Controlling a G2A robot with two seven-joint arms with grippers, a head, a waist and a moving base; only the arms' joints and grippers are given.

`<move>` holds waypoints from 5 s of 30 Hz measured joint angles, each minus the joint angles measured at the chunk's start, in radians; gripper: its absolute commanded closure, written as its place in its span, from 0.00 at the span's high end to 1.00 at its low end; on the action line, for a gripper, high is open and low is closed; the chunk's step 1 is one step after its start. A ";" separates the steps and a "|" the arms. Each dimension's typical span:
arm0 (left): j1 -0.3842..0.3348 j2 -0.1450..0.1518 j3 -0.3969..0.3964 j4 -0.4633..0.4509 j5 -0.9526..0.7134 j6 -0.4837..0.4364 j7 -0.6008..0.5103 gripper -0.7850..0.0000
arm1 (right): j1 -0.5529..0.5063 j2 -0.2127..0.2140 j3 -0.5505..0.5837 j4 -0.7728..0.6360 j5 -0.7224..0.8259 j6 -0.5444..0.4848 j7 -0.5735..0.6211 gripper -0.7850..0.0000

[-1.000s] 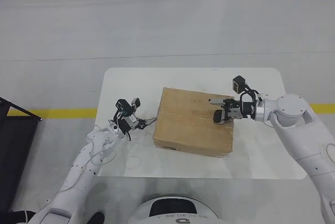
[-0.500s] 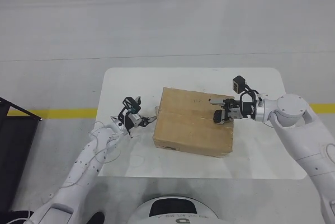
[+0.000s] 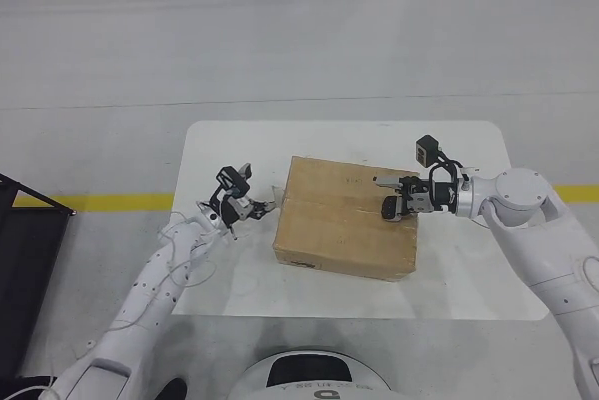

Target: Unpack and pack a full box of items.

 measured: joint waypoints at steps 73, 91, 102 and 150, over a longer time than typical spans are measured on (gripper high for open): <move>0.276 0.046 -0.203 -0.775 -0.290 0.009 -0.351 1.00 | 0.000 0.000 0.000 0.000 0.000 0.000 0.000 1.00; 0.170 0.035 -0.143 -0.398 -0.173 0.131 -0.373 1.00 | 0.000 0.000 0.000 0.000 0.000 0.000 0.000 1.00; 0.072 0.017 0.000 -0.320 -0.065 0.111 -0.432 1.00 | 0.000 0.000 0.000 0.000 0.000 0.000 0.000 1.00; 0.068 0.018 0.058 -0.381 -0.023 0.071 -0.439 1.00 | -0.093 0.003 0.079 -0.117 0.019 -0.024 -0.064 1.00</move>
